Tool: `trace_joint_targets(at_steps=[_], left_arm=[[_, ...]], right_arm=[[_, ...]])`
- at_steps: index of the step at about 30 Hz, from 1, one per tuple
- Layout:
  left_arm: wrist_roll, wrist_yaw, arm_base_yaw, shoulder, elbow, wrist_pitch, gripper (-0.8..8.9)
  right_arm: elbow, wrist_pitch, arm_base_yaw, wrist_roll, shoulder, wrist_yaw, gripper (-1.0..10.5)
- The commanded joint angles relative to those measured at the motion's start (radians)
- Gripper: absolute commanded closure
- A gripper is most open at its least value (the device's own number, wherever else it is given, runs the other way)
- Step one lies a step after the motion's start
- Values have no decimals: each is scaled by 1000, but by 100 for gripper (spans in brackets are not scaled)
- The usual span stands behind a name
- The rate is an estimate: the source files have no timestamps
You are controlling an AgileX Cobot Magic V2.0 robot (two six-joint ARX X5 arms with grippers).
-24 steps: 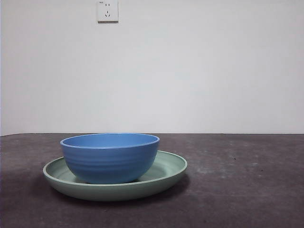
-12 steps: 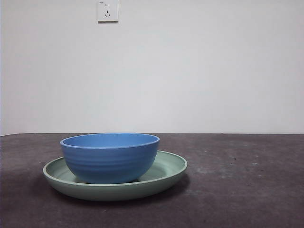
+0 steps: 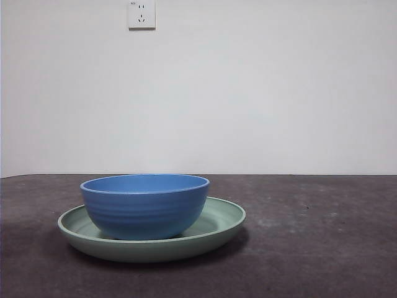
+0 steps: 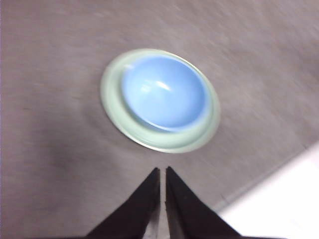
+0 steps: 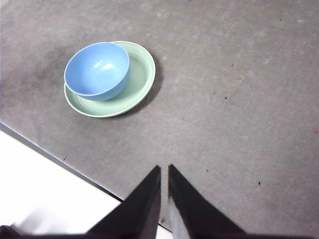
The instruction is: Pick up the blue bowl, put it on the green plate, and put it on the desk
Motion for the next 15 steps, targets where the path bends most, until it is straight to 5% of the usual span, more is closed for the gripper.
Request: trace_joint_targets(at_steps=[1,5,12,15], left_arm=[[161,-69,78,-26,-18,30,794],[348,-124,182,-116,-161,194,794],[290,-123,344,-343,-614,768,794],[257,-123,389,-417,-749,900,794]], right_arm=[[15,9,6,11,3,1,926],[15,9,6,11,3,1,926],[15,9,6,11,3,1,926],[15,9,6,11,3,1,926]])
